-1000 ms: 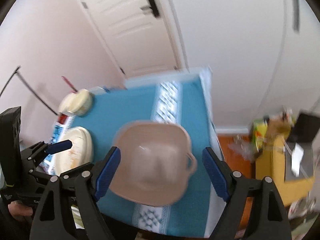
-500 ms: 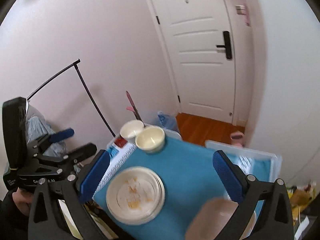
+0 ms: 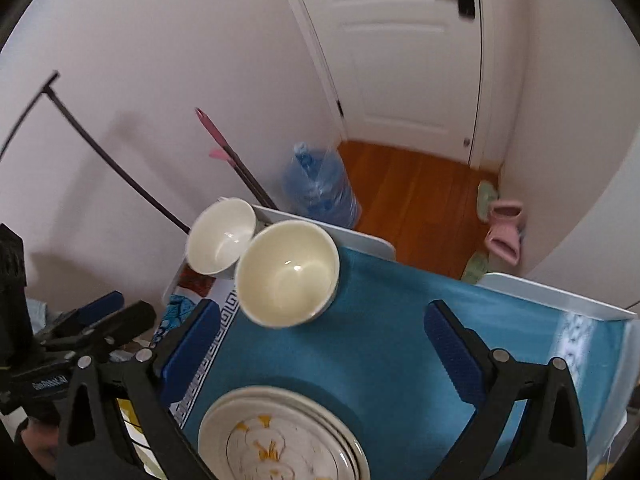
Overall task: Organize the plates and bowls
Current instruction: 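Grasp the rim of the cream printed bowl with both grippers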
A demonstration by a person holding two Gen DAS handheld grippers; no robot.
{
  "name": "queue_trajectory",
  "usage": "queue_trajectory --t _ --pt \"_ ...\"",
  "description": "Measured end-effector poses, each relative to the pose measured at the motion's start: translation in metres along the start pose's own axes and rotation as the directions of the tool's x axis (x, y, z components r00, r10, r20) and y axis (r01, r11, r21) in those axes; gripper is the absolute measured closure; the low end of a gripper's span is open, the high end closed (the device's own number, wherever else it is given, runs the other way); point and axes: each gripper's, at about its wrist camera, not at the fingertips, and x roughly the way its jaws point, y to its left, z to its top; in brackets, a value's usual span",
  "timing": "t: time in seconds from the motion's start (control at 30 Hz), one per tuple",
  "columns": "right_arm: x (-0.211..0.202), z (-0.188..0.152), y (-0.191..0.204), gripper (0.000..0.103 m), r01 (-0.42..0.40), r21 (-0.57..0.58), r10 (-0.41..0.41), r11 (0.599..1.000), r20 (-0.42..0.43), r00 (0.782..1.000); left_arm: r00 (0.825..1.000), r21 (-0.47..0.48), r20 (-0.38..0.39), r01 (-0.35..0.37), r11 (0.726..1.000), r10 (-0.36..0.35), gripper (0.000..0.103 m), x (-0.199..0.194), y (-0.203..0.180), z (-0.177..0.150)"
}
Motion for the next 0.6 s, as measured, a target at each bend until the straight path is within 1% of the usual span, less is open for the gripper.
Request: queue_trajectory --t 0.1,0.13,0.2,0.23,0.27,0.3,0.37,0.4,0.43,0.47,0.5,0.53,0.57,0.6 --pt "0.033 0.008 -0.006 0.023 0.008 0.023 -0.006 1.0 -0.067 0.998 0.997 -0.033 -0.07 0.011 0.999 -0.014 0.006 0.039 0.005 0.001" --pt "0.04 0.008 -0.008 0.027 0.012 0.03 -0.01 0.999 -0.084 0.996 0.995 -0.052 -0.093 0.021 0.998 -0.026 0.01 0.051 0.007 0.002" --pt "0.057 0.009 -0.01 0.028 0.028 0.031 -0.024 0.999 -0.115 0.993 0.991 -0.065 -0.126 0.032 0.997 -0.04 0.019 0.07 0.008 0.003" --pt "0.062 0.011 -0.01 0.028 0.029 0.03 -0.025 0.999 -0.12 0.992 0.99 -0.066 -0.137 0.032 0.997 -0.04 0.026 0.077 0.008 0.004" --pt "0.067 0.012 -0.01 0.028 0.026 0.027 -0.022 0.999 -0.124 0.992 0.988 -0.069 -0.149 0.031 0.997 -0.041 0.031 0.083 0.006 0.004" --pt "0.072 0.013 -0.01 0.028 0.021 0.024 -0.018 1.0 -0.129 0.991 0.986 -0.075 -0.158 0.037 0.997 -0.048 0.033 0.089 0.007 0.005" --pt "0.08 0.015 -0.011 0.036 0.017 0.019 -0.014 1.0 -0.142 0.99 0.984 -0.08 -0.169 0.042 0.996 -0.055 0.041 0.097 0.007 0.006" --pt "0.085 0.016 -0.011 0.042 0.018 0.016 -0.015 1.0 -0.153 0.988 0.984 -0.078 -0.171 0.044 0.996 -0.057 0.043 0.1 0.007 0.007" --pt "0.088 0.016 -0.011 0.047 0.018 0.014 -0.015 1.0 -0.161 0.987 0.983 -0.072 -0.175 0.048 0.996 -0.06 0.051 0.103 0.006 0.007" --pt "0.091 0.015 -0.01 0.049 0.015 0.01 -0.013 1.0 -0.167 0.986 0.981 -0.07 -0.182 0.055 0.996 -0.067 0.06 0.106 0.004 0.008" --pt "0.094 0.014 -0.01 0.057 0.007 0.006 -0.006 1.0 -0.172 0.985 0.977 -0.072 -0.195 0.069 0.995 -0.082 0.065 0.11 0.003 0.008" --pt "0.098 0.015 -0.009 0.07 0.001 0.002 -0.001 1.0 -0.177 0.984 0.975 -0.074 -0.203 0.076 0.994 -0.09 0.076 0.115 0.002 0.008" --pt "0.1 0.015 -0.008 0.075 -0.003 -0.006 0.002 1.0 -0.184 0.983 0.972 -0.073 -0.216 0.075 0.995 -0.089 0.079 0.119 0.001 0.007" --pt "0.102 0.014 -0.006 0.081 -0.005 -0.018 0.001 1.0 -0.186 0.983 0.972 -0.069 -0.218 0.078 0.995 -0.092 0.08 0.12 -0.001 0.006"
